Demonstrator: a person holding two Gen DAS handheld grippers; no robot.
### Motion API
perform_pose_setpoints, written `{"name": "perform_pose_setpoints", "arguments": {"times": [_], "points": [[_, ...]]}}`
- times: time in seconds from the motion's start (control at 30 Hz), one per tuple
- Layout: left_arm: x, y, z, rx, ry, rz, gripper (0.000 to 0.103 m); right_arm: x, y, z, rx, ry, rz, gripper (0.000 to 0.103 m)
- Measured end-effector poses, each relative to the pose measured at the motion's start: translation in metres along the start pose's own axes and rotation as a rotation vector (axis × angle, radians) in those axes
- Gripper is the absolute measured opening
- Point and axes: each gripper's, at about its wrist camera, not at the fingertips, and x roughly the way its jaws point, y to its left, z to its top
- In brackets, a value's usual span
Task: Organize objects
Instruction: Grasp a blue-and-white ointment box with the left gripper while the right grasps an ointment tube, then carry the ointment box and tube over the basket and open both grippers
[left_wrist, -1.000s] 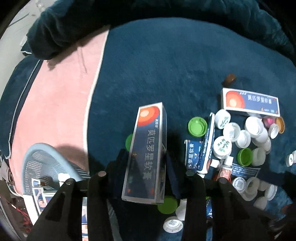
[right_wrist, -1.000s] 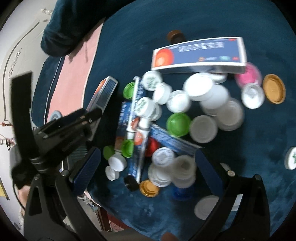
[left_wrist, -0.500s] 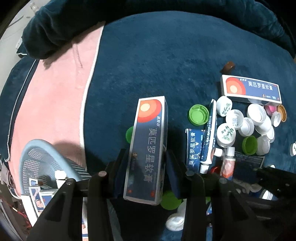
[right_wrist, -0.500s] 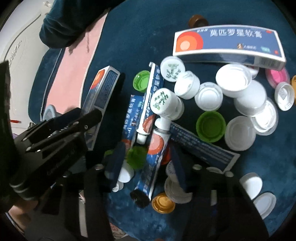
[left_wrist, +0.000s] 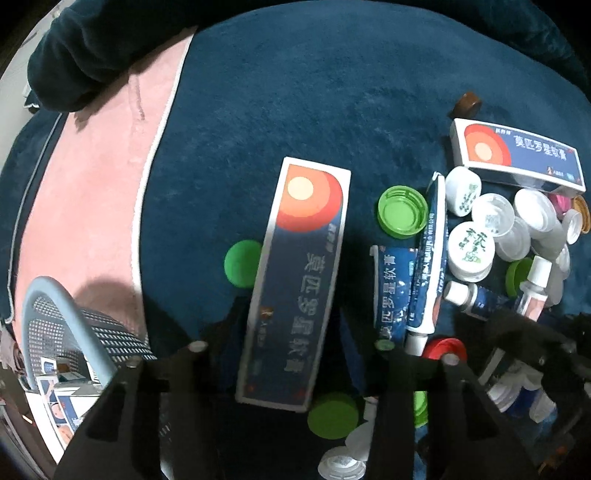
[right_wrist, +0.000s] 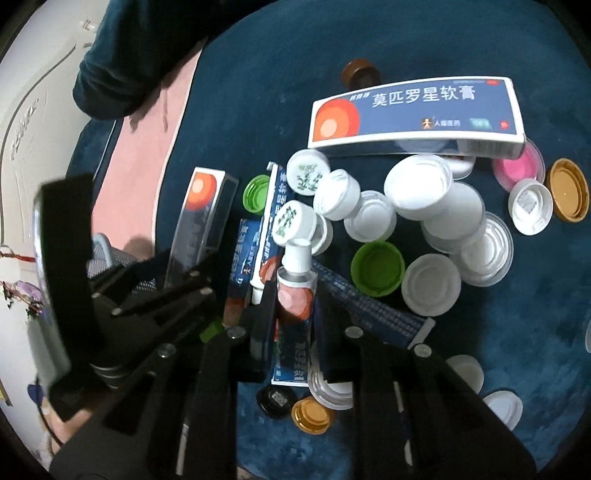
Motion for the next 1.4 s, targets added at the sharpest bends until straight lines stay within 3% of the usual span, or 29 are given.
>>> {"name": "perform_pose_setpoints", "arguments": {"times": [0.47,0.77,1.1,1.4], "points": [[-0.061,0.019,-0.010,-0.022,-0.114,-0.026,0.038,-0.025,0.016,0.000,-0.013,-0.049,0.012,0.019],[-0.108,0.042,-0.027,-0.050,-0.190,-0.017,0.038,-0.047,0.046,-0.006,-0.044,-0.098,0.036,0.019],[-0.140,0.107,-0.069,-0.173,-0.231,-0.001,0.038,-0.057,0.098,-0.026,-0.118,-0.112,0.098,0.019],[-0.152,0.174,-0.112,-0.310,-0.234,0.009,0.038,-0.045,0.166,-0.050,-0.202,-0.069,0.191,0.019]]}}
